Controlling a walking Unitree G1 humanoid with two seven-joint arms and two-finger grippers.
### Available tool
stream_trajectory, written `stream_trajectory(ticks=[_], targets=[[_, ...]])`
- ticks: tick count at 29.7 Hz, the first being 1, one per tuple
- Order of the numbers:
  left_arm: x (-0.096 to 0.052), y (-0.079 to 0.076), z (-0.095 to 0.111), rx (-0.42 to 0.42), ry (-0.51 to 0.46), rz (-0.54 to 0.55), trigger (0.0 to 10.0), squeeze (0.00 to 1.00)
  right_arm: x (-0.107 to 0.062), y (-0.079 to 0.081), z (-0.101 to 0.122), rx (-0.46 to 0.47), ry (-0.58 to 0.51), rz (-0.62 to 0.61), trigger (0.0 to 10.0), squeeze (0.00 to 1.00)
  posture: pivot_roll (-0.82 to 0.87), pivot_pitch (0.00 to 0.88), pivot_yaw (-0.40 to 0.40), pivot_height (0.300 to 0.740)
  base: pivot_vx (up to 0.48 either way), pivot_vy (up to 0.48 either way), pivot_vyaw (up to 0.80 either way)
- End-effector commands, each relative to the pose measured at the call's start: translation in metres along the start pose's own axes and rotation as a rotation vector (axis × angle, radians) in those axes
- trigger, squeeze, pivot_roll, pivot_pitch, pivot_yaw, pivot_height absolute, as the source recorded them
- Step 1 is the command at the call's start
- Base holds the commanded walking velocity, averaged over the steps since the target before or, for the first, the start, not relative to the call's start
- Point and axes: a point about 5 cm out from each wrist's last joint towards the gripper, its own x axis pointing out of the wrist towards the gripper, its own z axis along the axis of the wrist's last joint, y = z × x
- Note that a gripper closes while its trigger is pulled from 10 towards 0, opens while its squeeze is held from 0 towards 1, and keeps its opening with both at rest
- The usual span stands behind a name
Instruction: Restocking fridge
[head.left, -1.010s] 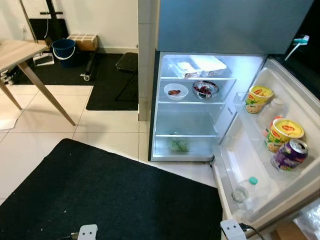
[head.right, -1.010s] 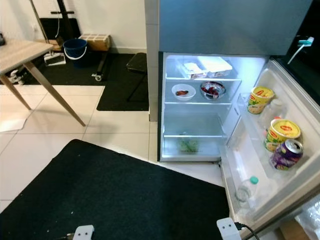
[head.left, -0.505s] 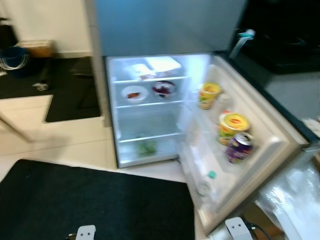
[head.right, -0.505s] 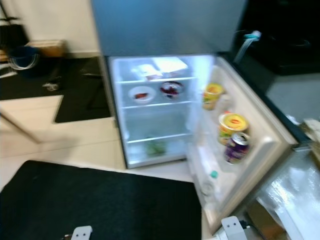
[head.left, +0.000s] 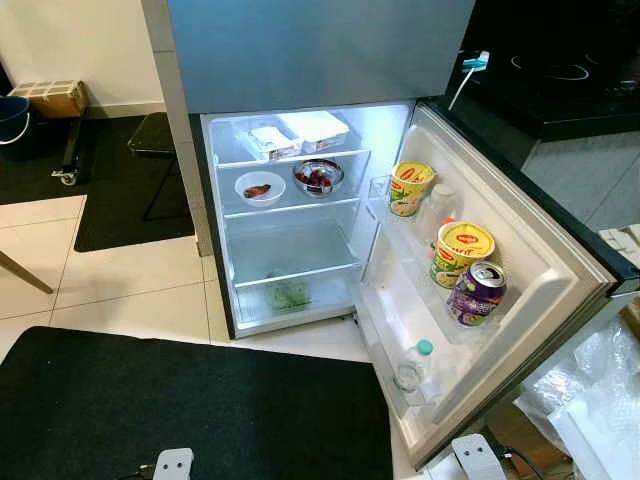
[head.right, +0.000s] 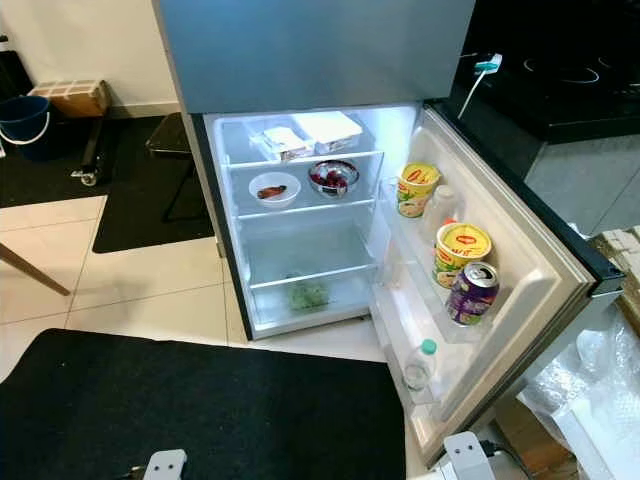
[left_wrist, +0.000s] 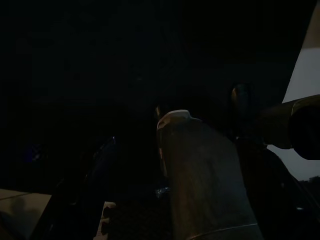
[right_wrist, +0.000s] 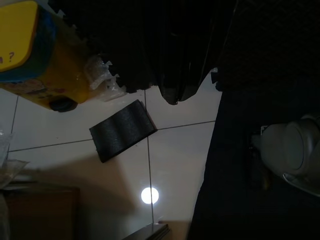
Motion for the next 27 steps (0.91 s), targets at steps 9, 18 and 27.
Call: stream_trajectory(ticks=[9, 18, 27], targets=[[-0.001, -0.002, -0.007, -0.003, 0.019, -0.005, 10.0, 0.0, -0.001, -0.013, -0.003, -0.012, 0.024, -0.078, 10.0, 0.0, -0.05, 0.0, -0.026, 0.74, 0.0, -0.133, 0.0], [0.0, -0.005, -0.005, -0.004, 0.014, -0.012, 10.0, 0.0, -0.002, -0.017, -0.007, -0.021, 0.046, -0.108, 10.0, 0.0, -0.05, 0.0, -0.026, 0.74, 0.0, -0.142, 0.0], [0.0, -0.004, -0.005, -0.005, 0.013, -0.006, 10.0, 0.0, -0.002, -0.02, -0.008, -0.027, 0.054, -0.134, 10.0, 0.0, -0.05, 0.0, -0.026, 0.74, 0.0, 0.0, 0.0]])
